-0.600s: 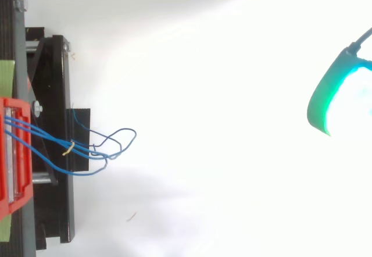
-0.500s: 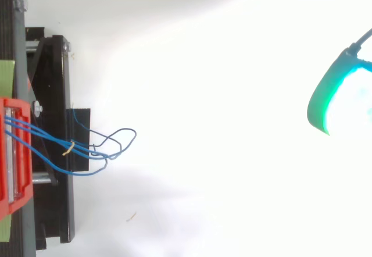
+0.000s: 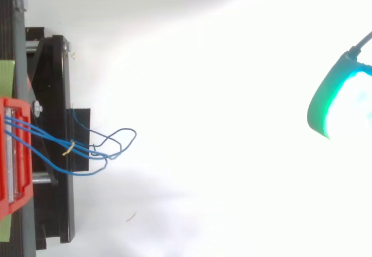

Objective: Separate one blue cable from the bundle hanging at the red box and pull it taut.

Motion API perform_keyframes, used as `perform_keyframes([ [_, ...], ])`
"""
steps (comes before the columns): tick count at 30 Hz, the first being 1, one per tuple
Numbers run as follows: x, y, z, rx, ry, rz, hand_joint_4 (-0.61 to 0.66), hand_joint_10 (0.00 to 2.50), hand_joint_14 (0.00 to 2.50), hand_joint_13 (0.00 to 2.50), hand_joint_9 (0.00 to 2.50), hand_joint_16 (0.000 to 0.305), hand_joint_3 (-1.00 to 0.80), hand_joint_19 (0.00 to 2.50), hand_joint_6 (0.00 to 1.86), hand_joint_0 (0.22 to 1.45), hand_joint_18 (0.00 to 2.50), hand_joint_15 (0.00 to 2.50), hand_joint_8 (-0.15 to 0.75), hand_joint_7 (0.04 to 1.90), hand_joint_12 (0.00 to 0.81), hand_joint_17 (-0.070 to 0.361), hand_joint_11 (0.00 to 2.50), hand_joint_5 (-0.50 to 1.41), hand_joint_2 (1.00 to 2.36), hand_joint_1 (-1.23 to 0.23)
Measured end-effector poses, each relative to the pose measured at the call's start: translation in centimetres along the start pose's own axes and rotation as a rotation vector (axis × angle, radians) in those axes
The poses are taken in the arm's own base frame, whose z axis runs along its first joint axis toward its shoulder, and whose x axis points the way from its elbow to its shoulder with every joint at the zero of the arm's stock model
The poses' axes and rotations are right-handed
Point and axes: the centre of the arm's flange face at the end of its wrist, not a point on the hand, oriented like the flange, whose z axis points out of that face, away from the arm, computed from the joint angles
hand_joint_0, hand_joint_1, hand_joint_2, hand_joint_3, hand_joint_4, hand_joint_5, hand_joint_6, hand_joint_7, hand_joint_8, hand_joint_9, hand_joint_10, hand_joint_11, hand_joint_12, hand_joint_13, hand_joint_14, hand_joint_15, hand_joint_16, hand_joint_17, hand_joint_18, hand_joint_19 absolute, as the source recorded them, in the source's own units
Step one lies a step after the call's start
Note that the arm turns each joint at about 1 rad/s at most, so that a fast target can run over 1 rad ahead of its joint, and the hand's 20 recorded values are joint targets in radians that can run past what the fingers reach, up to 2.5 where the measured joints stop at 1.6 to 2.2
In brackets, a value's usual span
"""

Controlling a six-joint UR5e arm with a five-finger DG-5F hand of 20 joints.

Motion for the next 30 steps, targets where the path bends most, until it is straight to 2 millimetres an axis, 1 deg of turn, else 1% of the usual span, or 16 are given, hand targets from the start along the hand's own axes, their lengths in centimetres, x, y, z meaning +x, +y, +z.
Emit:
perform_keyframes([
  [4,0.01,0.0,0.0,0.0,0.0,0.0,0.19,0.01,0.01,0.75,0.73,0.032,-0.5,0.25,0.5,0.56,0.61,0.24,0.291,0.76,0.312,0.071,0.27,-0.2,1.0,-0.69],
  [8,0.01,0.0,0.0,0.0,0.0,0.0,0.19,0.01,0.01,0.75,0.74,0.032,-0.5,0.25,0.5,0.55,0.61,0.23,0.287,0.76,0.31,0.072,0.27,-0.2,1.0,-0.67],
  [30,0.02,-0.14,-0.08,0.013,-0.008,-0.006,0.21,0.01,0.01,0.75,0.79,0.032,-0.5,0.26,0.5,0.55,0.62,0.24,0.308,0.76,0.313,0.071,0.29,-0.18,1.0,-0.66],
])
